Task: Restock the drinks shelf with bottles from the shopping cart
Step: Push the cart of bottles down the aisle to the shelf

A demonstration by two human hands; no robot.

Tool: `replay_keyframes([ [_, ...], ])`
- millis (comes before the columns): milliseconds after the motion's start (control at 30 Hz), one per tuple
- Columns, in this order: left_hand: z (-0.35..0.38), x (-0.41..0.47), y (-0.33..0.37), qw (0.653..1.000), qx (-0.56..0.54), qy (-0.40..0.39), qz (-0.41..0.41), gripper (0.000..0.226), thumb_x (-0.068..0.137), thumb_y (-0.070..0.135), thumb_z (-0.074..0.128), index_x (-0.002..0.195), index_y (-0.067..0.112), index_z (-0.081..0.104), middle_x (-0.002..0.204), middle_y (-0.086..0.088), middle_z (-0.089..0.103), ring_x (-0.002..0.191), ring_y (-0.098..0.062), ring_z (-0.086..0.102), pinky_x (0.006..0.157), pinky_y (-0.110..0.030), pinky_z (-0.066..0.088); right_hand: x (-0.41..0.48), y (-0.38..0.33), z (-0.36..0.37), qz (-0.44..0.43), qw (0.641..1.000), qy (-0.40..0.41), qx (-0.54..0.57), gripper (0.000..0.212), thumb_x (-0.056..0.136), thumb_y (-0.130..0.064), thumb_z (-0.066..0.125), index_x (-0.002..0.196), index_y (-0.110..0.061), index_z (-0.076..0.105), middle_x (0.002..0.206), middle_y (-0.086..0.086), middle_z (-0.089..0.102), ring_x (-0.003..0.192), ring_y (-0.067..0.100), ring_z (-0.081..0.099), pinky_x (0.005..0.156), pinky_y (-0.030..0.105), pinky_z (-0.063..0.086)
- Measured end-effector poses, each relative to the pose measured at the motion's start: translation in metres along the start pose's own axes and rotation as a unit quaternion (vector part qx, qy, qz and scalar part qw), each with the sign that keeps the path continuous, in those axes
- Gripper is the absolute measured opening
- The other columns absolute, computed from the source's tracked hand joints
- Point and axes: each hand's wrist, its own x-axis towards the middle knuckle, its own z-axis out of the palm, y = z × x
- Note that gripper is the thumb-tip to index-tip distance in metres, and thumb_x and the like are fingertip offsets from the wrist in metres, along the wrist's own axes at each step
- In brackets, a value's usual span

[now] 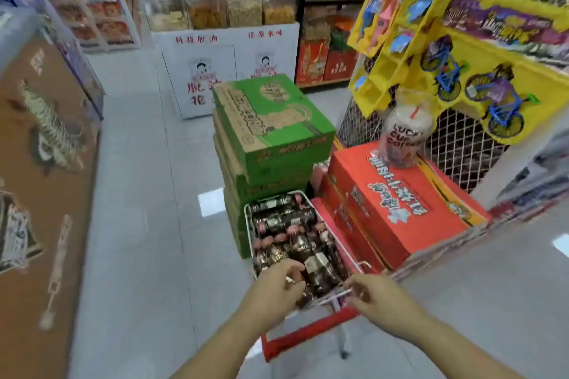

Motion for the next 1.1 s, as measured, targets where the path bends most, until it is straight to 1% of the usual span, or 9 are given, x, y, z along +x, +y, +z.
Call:
replay_keyframes([
  [100, 0.035, 0.017, -0.034, 1.0, 0.01, -0.001, -0.013, 0.025, 0.09, 0.025, 0.053, 0.114, 0.028, 0.057, 0.102, 0.01, 0.062, 0.088, -0.01, 0.059, 0.083, -0.03, 0.05, 0.026, 0.032, 0.017, -0.017, 0.999, 0.009, -0.034, 0.009, 0.083, -0.033, 0.059, 0.09, -0.028, 0.061, 0.081, -0.013, 0.062, 0.079, 0.008, 0.058, 0.07, 0.025, 0.045],
  [200, 0.07, 0.027, -0.064, 0.998, 0.044, -0.022, -0.033, 0.029, 0.09, 0.029, 0.051, 0.119, 0.031, 0.054, 0.114, 0.011, 0.058, 0.105, -0.01, 0.055, 0.091, -0.03, 0.046, 0.047, 0.062, 0.044, -0.03, 0.998, 0.003, -0.049, 0.012, 0.084, -0.034, 0.058, 0.092, -0.026, 0.062, 0.09, -0.006, 0.065, 0.09, 0.019, 0.06, 0.079, 0.034, 0.047],
  [300, 0.1, 0.042, -0.088, 0.995, 0.082, -0.026, -0.043, 0.036, 0.091, 0.037, 0.051, 0.127, 0.031, 0.049, 0.124, 0.012, 0.053, 0.112, -0.008, 0.051, 0.087, -0.025, 0.042, 0.071, 0.087, 0.064, -0.054, 0.994, -0.012, -0.096, 0.029, 0.084, -0.043, 0.06, 0.105, -0.022, 0.063, 0.106, -0.003, 0.064, 0.104, 0.02, 0.055, 0.09, 0.034, 0.043],
  [400, 0.128, 0.057, -0.108, 0.993, 0.085, -0.055, -0.068, 0.039, 0.092, 0.043, 0.049, 0.128, 0.029, 0.048, 0.125, 0.01, 0.054, 0.111, -0.01, 0.053, 0.088, -0.028, 0.045, 0.092, 0.111, 0.084, -0.061, 0.986, -0.056, -0.141, 0.048, 0.079, -0.061, 0.054, 0.108, -0.023, 0.063, 0.111, -0.005, 0.064, 0.107, 0.019, 0.054, 0.091, 0.035, 0.042],
  [467, 0.144, 0.064, -0.115, 0.989, 0.092, -0.078, -0.082, 0.036, 0.093, 0.047, 0.044, 0.125, 0.031, 0.049, 0.12, 0.008, 0.058, 0.104, -0.013, 0.057, 0.084, -0.032, 0.047, 0.101, 0.127, 0.094, -0.063, 0.982, -0.075, -0.159, 0.057, 0.077, -0.071, 0.046, 0.105, -0.024, 0.064, 0.106, -0.005, 0.066, 0.102, 0.018, 0.057, 0.087, 0.035, 0.043],
  [533, 0.155, 0.068, -0.118, 0.982, 0.146, -0.088, -0.08, 0.033, 0.093, 0.051, 0.038, 0.119, 0.034, 0.051, 0.107, 0.008, 0.062, 0.095, -0.015, 0.059, 0.072, -0.03, 0.045, 0.105, 0.14, 0.102, -0.057, 0.978, -0.081, -0.182, 0.063, 0.072, -0.079, 0.034, 0.089, -0.027, 0.065, 0.088, -0.006, 0.067, 0.087, 0.016, 0.058, 0.07, 0.03, 0.042],
  [633, 0.16, 0.068, -0.12, 0.976, 0.191, -0.073, -0.07, 0.033, 0.093, 0.055, 0.033, 0.11, 0.035, 0.052, 0.087, 0.01, 0.06, 0.081, -0.015, 0.058, 0.062, -0.029, 0.038, 0.103, 0.146, 0.107, -0.056, 0.97, -0.063, -0.227, 0.062, 0.068, -0.084, 0.028, 0.056, -0.027, 0.049, 0.058, -0.008, 0.052, 0.063, 0.012, 0.049, 0.048, 0.023, 0.023],
  [967, 0.151, 0.047, -0.137, 0.974, 0.211, -0.056, -0.056, 0.031, 0.092, 0.055, 0.033, 0.102, 0.036, 0.055, 0.079, 0.009, 0.065, 0.072, -0.011, 0.059, 0.058, -0.026, 0.043, 0.077, 0.123, 0.133, -0.023, 0.984, -0.021, -0.175, 0.072, 0.058, -0.09, 0.016, 0.054, -0.025, 0.046, 0.052, -0.007, 0.048, 0.055, 0.01, 0.046, 0.067, 0.031, 0.041],
  [1100, 0.133, 0.023, -0.16, 0.969, 0.238, -0.069, -0.022, 0.029, 0.091, 0.055, 0.035, 0.1, 0.037, 0.056, 0.082, 0.012, 0.064, 0.072, -0.009, 0.058, 0.058, -0.026, 0.043, 0.048, 0.101, 0.166, -0.011, 0.988, -0.001, -0.152, 0.072, 0.059, -0.093, 0.01, 0.053, -0.027, 0.038, 0.049, -0.01, 0.042, 0.054, 0.011, 0.044, 0.068, 0.031, 0.038],
])
